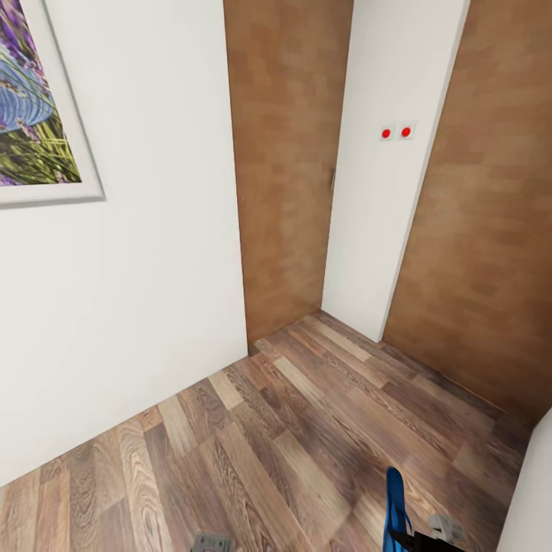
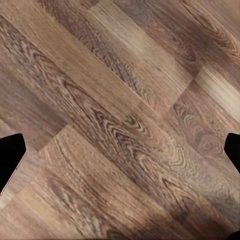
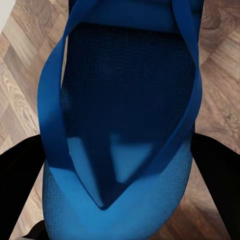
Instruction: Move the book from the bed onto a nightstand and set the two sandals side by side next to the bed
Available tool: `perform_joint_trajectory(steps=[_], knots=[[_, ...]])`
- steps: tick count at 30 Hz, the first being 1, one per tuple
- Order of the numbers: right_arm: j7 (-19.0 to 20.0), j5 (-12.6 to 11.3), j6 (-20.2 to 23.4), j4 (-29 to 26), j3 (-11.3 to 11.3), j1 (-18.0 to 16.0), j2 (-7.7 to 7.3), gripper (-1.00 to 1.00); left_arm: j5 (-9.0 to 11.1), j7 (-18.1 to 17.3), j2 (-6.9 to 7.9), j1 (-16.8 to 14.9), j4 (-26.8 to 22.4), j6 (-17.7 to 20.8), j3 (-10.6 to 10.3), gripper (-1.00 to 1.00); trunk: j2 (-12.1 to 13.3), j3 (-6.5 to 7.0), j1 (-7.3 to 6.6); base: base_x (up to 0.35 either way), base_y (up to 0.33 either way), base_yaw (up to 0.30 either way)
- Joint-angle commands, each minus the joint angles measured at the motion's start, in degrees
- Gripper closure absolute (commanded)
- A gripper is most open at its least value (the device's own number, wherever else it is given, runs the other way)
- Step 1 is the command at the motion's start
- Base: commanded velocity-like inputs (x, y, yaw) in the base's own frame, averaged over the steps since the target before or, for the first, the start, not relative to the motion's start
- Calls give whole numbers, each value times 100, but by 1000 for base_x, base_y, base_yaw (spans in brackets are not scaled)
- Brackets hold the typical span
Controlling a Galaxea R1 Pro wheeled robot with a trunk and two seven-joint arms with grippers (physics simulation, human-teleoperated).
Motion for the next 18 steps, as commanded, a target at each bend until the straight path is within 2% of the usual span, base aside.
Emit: perform_joint_trajectory(steps=[1,18], knots=[[25,-9,50,-1,-48,-2,0,100,43,-3,4,-4,6,-20,-34,-100,-2,-5,2,269,0,0],[52,-9,58,-1,-45,-2,17,100,43,-3,-1,-4,6,-20,-34,-100,-2,-5,2,320,0,0]])
